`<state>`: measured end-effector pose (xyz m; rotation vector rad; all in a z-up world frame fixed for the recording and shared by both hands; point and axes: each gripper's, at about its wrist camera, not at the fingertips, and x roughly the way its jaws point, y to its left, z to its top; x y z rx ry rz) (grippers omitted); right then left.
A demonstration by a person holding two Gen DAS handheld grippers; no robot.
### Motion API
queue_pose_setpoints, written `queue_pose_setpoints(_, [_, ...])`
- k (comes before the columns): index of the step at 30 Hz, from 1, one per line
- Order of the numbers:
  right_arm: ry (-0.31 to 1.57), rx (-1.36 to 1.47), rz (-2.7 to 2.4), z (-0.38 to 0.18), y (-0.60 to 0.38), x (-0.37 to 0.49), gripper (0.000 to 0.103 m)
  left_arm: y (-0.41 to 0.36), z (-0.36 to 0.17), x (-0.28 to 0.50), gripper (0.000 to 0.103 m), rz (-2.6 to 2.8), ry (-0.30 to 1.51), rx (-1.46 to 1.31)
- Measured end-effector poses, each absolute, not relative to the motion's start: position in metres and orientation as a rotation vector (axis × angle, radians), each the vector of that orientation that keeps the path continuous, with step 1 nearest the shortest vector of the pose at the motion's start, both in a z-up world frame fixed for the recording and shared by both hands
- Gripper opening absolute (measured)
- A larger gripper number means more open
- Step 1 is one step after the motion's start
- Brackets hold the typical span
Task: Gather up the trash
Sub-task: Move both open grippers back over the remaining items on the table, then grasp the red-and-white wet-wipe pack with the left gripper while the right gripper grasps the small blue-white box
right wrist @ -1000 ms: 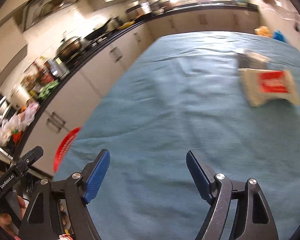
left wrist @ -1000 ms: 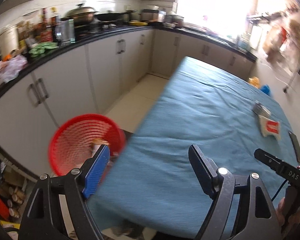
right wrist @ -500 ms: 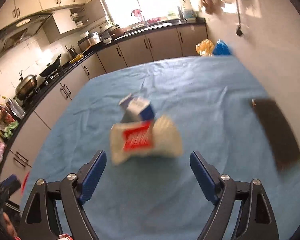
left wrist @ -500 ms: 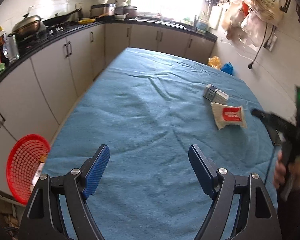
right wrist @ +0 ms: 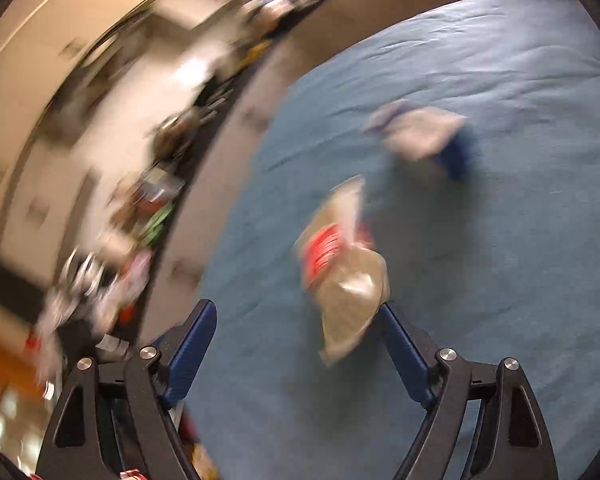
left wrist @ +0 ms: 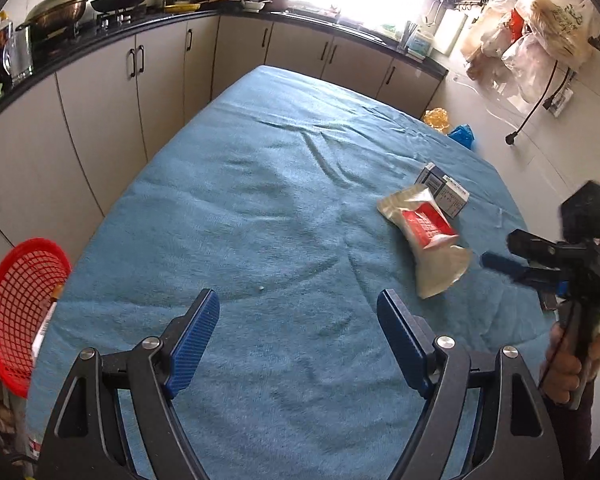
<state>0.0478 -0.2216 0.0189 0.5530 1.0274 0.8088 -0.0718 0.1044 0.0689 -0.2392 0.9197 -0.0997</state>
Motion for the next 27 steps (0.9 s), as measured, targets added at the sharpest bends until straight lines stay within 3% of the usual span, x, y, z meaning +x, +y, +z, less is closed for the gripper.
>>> queue_pose_setpoints(7, [0.867,0.176,0.348,0.048,-0.227,0.073,0.089,0.084,0.063,-0.065,0.08,-0.172,0.946,-0.247])
queue_pose_setpoints(16, [0.955,0.044,0.319,0.018,-0.198,0.148,0.088,0.067,0.062,-0.04,0.081,-0.251,0.97,-0.296])
queue_pose_setpoints(17, [0.959,0.039,0.318,0.016,-0.196,0.151,0.086,0.064,0.061,-0.034,0.081,-0.263,0.974,-0.305])
queue_pose_setpoints(18, [0.964,0.035,0.316,0.014,-0.193,0.15,0.074,0.061,0.06,-0.029,0.081,-0.271,0.98,-0.309])
queue_pose_setpoints(19, [0.974,0.049,0.32,0.012,-0.193,0.148,0.052,0.059,0.059,-0.026,0.082,-0.277,0.984,-0.312])
queue_pose_setpoints(20, [0.995,0.075,0.329,0.008,-0.196,0.15,0.043,0.054,0.057,-0.02,0.083,-0.289,0.991,-0.315])
queue_pose_setpoints(27, [1.023,0.194,0.266,0.007,-0.229,0.12,0.039,0.008,0.045,0.017,0.083,-0.365,1.047,-0.271])
